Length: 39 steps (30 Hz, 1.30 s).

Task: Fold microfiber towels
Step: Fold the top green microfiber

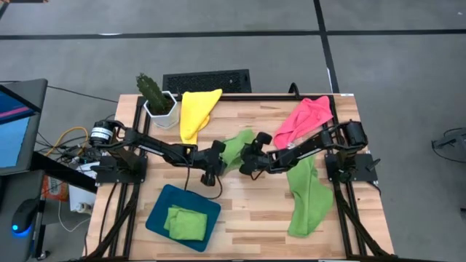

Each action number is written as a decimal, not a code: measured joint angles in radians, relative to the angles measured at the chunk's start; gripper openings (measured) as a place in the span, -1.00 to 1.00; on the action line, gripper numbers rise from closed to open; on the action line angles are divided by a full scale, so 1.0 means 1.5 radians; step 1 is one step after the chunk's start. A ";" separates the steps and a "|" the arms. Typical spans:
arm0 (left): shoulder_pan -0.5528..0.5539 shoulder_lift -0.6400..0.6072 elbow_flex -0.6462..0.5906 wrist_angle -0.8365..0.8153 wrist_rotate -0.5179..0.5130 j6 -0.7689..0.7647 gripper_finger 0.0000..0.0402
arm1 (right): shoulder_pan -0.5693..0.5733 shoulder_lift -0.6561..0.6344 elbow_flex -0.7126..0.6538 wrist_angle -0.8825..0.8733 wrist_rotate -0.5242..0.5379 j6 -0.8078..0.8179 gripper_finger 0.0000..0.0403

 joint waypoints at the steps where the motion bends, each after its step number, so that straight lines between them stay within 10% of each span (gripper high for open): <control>1: 0.000 0.000 0.000 -0.004 0.015 0.000 -0.99 | 0.002 0.000 0.000 0.000 0.000 0.000 -0.26; 11: -0.005 0.000 0.000 -0.006 0.088 0.023 -0.67 | 0.029 0.000 0.000 0.000 -0.014 -0.023 0.19; 24: -0.010 0.078 0.016 0.011 -0.005 0.054 -0.29 | 0.039 0.000 0.000 -0.015 -0.015 -0.036 0.21; 32: -0.006 0.085 0.017 0.014 -0.007 0.047 -0.37 | 0.054 -0.028 0.000 -0.039 -0.016 -0.036 0.21; 39: -0.001 0.089 0.016 0.018 -0.036 0.015 -0.83 | 0.081 -0.110 0.000 -0.142 -0.016 -0.020 0.21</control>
